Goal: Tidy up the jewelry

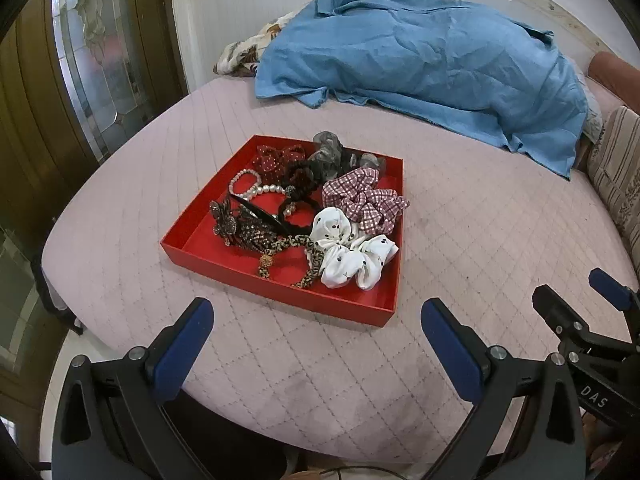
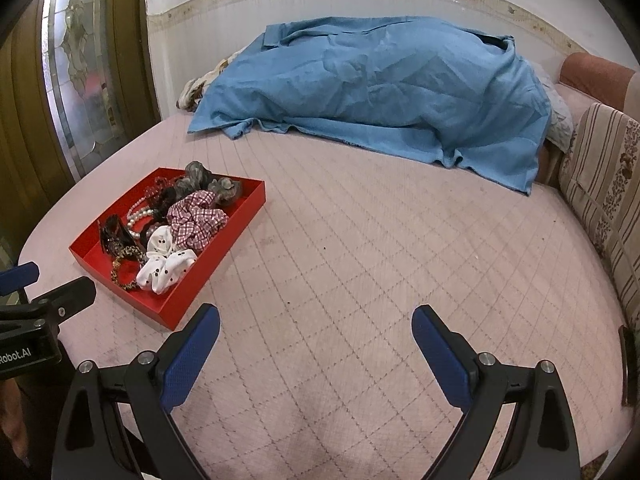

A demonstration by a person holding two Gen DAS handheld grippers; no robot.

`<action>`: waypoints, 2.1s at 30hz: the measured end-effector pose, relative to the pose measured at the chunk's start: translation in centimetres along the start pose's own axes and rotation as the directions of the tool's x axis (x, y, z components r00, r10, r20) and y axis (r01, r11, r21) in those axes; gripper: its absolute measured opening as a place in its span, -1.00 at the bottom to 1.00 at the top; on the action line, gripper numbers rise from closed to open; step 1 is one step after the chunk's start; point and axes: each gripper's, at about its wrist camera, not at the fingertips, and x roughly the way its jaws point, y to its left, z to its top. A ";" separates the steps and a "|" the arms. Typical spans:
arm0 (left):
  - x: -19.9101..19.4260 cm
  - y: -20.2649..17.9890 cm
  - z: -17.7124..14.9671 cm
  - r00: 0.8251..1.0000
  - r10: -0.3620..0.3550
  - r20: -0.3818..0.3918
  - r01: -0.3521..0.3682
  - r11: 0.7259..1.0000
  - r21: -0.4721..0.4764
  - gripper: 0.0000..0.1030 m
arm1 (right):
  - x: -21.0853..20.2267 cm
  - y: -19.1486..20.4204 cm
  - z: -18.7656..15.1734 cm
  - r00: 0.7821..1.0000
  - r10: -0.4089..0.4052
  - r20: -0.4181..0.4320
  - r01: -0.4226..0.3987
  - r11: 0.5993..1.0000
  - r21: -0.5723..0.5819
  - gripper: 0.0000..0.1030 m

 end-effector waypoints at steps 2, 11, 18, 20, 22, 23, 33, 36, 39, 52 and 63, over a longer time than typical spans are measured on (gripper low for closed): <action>0.2 0.1 -0.1 1.000 0.000 -0.005 0.000 1.000 -0.002 1.00 | 0.2 0.1 -0.1 1.000 0.000 -0.005 0.000 1.000 -0.002 0.92; 1.0 0.4 -0.4 1.000 -0.012 -0.024 0.012 1.000 -0.014 1.00 | 0.5 0.4 -0.3 1.000 -0.003 -0.017 0.003 1.000 -0.011 0.92; 1.5 0.5 -0.6 0.999 -0.019 -0.034 0.018 1.000 -0.019 1.00 | 0.5 0.4 -0.3 1.000 -0.007 0.002 0.007 1.000 -0.012 0.92; 1.7 0.6 -0.6 0.999 -0.020 -0.038 0.019 1.000 -0.020 1.00 | 0.6 0.4 -0.3 1.000 -0.006 0.003 0.006 1.000 -0.014 0.92; 1.8 0.6 -0.7 0.999 -0.025 -0.041 0.024 0.999 -0.023 1.00 | 0.6 0.5 -0.3 1.000 -0.006 0.003 0.006 1.000 -0.015 0.92; 1.8 0.6 -0.7 0.999 -0.027 -0.041 0.026 0.999 -0.025 1.00 | 0.6 0.5 -0.4 1.000 -0.006 0.004 0.006 1.000 -0.015 0.92; 1.9 0.7 -0.6 0.999 -0.042 -0.028 0.041 0.998 -0.037 1.00 | -0.5 1.0 -0.3 0.996 -0.008 0.084 0.011 0.999 -0.033 0.92; 1.7 0.7 -0.5 0.999 -0.049 -0.014 0.048 0.998 -0.042 1.00 | -0.9 1.1 -0.2 0.994 -0.014 0.107 0.018 0.999 -0.038 0.92; 1.3 0.7 -0.5 0.999 -0.053 0.008 0.053 0.998 -0.046 1.00 | -1.0 1.1 -0.1 0.993 -0.017 0.117 0.021 0.999 -0.039 0.93; 0.7 0.6 -0.5 0.998 -0.047 0.039 0.049 0.997 -0.051 1.00 | -0.8 1.1 -0.2 0.993 -0.017 0.113 0.022 0.999 -0.038 0.93; 0.9 0.7 -0.6 0.999 -0.040 0.030 0.041 0.998 -0.048 1.00 | -0.8 1.2 -0.3 0.994 -0.017 0.106 0.021 0.999 -0.042 0.94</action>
